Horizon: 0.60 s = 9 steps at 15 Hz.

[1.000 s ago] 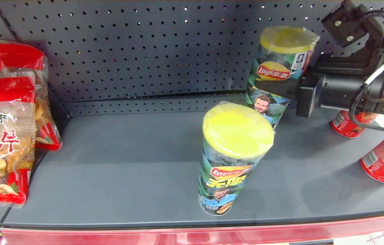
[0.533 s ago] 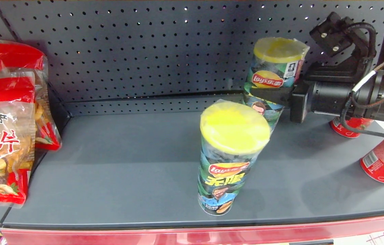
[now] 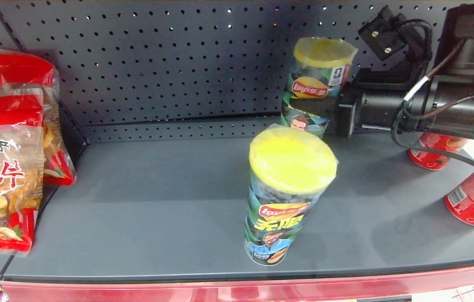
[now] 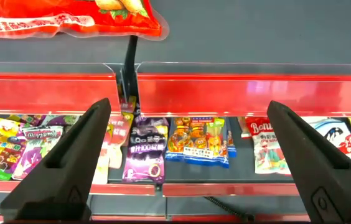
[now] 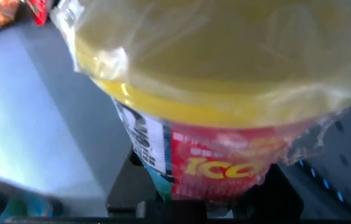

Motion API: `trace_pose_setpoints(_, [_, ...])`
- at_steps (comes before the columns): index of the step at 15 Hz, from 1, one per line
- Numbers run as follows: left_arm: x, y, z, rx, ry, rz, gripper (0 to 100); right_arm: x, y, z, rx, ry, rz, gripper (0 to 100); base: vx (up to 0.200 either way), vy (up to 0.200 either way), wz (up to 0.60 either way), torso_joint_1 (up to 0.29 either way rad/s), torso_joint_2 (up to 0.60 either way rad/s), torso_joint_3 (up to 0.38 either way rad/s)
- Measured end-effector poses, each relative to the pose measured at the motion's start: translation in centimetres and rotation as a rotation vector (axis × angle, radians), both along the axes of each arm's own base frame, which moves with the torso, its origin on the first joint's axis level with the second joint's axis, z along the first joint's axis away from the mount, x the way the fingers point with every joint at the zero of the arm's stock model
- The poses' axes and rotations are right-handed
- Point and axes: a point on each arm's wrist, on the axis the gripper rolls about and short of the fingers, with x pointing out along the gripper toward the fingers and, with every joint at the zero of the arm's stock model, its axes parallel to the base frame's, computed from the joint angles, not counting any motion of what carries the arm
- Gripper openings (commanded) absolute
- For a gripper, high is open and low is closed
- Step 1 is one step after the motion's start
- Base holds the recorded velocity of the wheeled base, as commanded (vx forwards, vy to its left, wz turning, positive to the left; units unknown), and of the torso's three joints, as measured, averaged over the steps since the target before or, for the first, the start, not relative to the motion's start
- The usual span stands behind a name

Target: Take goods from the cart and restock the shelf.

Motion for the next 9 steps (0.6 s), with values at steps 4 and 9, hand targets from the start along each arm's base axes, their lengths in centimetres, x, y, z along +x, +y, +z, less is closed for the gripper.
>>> trace_pose_setpoints(4, [0.0,0.0,0.0,0.000,0.000,0.000,100,0.8,2.2,-0.8,-0.006,0.021,0.179,0,0.000,0.000,0.00,0.000,0.00,0.000])
trace_pose_setpoints(9, [0.0,0.0,0.0,0.000,0.000,0.000,100,1.0,3.4,-1.6,-0.022,0.064,0.273,0,0.000,0.000,0.00,0.000,0.00,0.000])
